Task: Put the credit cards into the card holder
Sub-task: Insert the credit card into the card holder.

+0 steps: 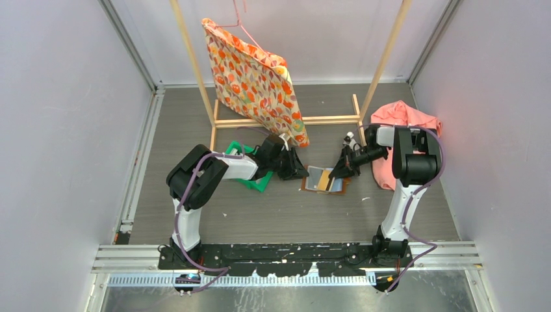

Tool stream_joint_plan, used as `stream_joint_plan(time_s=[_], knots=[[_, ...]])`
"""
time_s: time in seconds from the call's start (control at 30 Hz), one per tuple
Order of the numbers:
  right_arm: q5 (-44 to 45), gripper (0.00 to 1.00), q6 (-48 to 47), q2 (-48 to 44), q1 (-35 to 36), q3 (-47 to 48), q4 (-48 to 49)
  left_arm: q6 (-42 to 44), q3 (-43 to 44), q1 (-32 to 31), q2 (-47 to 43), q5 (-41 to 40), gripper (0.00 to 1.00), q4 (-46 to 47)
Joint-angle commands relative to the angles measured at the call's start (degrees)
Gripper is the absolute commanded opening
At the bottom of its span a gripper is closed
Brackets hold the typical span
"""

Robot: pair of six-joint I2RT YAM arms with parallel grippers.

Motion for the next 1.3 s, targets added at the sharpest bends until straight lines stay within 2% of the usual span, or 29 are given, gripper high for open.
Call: stream_joint_plan(time_s=[0.0, 0.7, 1.1, 1.27], knots=[[1.8, 0.06, -1.5, 2.6, 1.2, 1.8, -1.4, 0.6, 1.0, -0.7, 0.4, 0.5, 0.37, -0.3], [-0.6, 0.09, -9.3, 8.4, 5.3, 9.2, -6.4, 0.9, 2.1, -0.8, 1.4, 1.7, 0.36, -0.9], [-1.2, 0.12, -1.8, 5.1, 7.1, 6.5, 3.5, 0.8, 2.3, -0.8, 1.1, 1.6, 0.36, -0.8], [-1.0, 0.18, -0.9, 6.0, 7.8, 7.3, 2.4, 0.9, 2.0, -0.8, 0.1, 1.2, 0.36, -1.0]])
